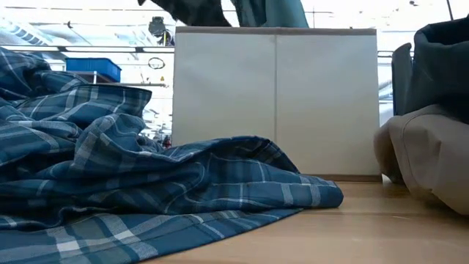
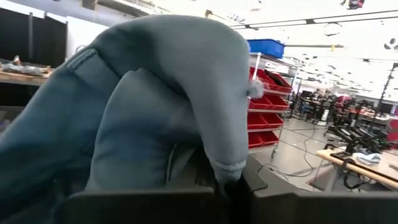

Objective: Sort clothes
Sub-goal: Put the green pants into the laundry organizer

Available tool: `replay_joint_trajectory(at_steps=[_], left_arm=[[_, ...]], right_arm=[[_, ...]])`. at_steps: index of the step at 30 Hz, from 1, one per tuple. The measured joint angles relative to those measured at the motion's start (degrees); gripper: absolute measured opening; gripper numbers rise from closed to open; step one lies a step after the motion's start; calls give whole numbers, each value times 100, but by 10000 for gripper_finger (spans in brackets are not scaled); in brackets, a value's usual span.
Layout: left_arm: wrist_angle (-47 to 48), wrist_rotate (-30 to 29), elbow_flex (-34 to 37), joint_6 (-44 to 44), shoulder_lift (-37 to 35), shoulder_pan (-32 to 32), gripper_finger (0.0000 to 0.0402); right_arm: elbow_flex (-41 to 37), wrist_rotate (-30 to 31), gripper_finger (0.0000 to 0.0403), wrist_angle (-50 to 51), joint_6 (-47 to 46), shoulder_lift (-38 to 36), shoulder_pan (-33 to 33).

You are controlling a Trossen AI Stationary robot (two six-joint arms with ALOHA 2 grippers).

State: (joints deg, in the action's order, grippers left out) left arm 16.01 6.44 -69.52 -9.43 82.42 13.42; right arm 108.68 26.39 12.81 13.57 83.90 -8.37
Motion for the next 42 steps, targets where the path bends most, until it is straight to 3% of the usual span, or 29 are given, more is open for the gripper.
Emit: replay_joint_trajectory(at_steps=[6, 11, 18, 25, 28, 31, 35, 42], left_arm=[[307, -68, 0, -23, -949, 6, 213], [864, -51, 0, 253, -1837, -1, 215], [1005, 176, -2, 428, -3092, -89, 216], [990, 77, -4, 466, -3870, -86, 216], [980, 58, -13, 468, -3932, -86, 216], [1017, 41, -11, 532, -3894, -86, 216], [1072, 41, -7, 616, -3787, -86, 216], [1148, 41, -2, 626, -3701, -86, 216]], right_arm=[[0, -295, 1, -128, -114, 0, -104], [0, -697, 1, 358, -609, -4, -16], [0, -721, 1, 1868, -1254, -4, 490], [-74, -720, 1, 1916, -1051, 107, 976], [-600, -765, 1, 1841, -1311, 153, 567], [-1417, -1212, 1, 1675, -1753, 211, 94], [-2538, -1444, 1, 686, -2004, 201, -230], [-3722, -832, 1, 519, -2036, 224, -358]])
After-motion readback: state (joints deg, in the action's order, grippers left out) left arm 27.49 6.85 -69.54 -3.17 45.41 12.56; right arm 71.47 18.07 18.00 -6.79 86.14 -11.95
